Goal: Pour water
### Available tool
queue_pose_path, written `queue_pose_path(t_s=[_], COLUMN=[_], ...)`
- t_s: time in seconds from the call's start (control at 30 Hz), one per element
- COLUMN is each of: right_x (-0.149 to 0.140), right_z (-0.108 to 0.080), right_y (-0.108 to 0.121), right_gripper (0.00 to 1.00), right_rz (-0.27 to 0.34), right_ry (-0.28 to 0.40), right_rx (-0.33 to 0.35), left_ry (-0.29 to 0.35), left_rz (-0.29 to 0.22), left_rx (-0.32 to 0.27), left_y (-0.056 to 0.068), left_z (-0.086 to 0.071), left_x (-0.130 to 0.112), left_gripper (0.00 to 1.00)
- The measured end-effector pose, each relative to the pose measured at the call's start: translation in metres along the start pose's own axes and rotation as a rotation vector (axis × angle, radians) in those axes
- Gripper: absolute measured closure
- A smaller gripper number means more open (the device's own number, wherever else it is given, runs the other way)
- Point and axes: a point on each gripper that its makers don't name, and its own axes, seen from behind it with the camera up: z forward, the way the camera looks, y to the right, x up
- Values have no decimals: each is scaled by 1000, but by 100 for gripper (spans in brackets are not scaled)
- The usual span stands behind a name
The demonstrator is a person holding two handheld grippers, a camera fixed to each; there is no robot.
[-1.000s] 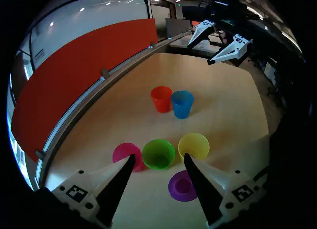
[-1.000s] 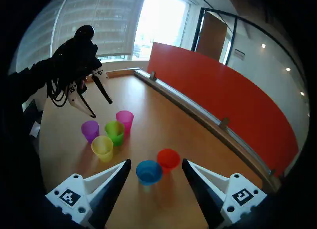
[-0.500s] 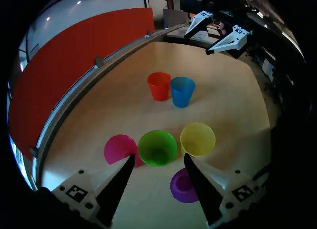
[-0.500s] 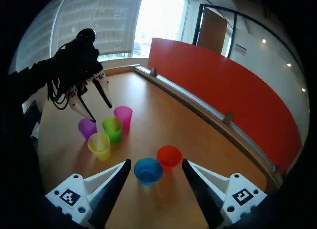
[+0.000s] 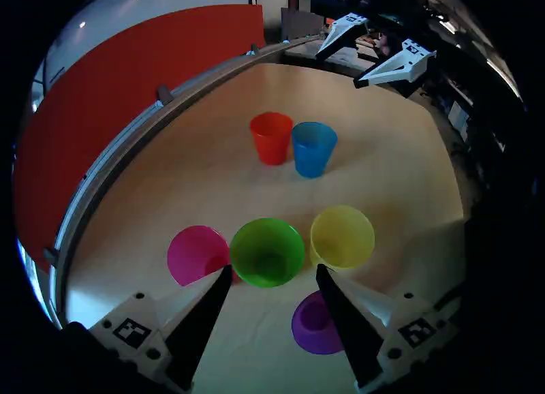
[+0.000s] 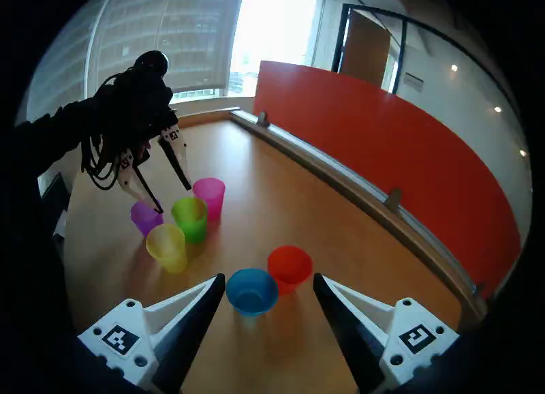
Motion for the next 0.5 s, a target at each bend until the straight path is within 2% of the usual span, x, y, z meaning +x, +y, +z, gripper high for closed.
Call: queue_pose_path(t_s=[0.27, 0.5], right_x=[-6, -8], right_z=[1, 2], right_y=[3, 3], right_gripper=[0, 0], right_rz=[1, 2], right_ry=[-5, -4], right_rx=[-1, 1], left_ry=[-21, -51], left_rz=[-5, -26], left_rx=[-10, -6], left_y=[2, -3], left_z=[5, 10], left_x=[-4, -9], left_gripper=[9, 9])
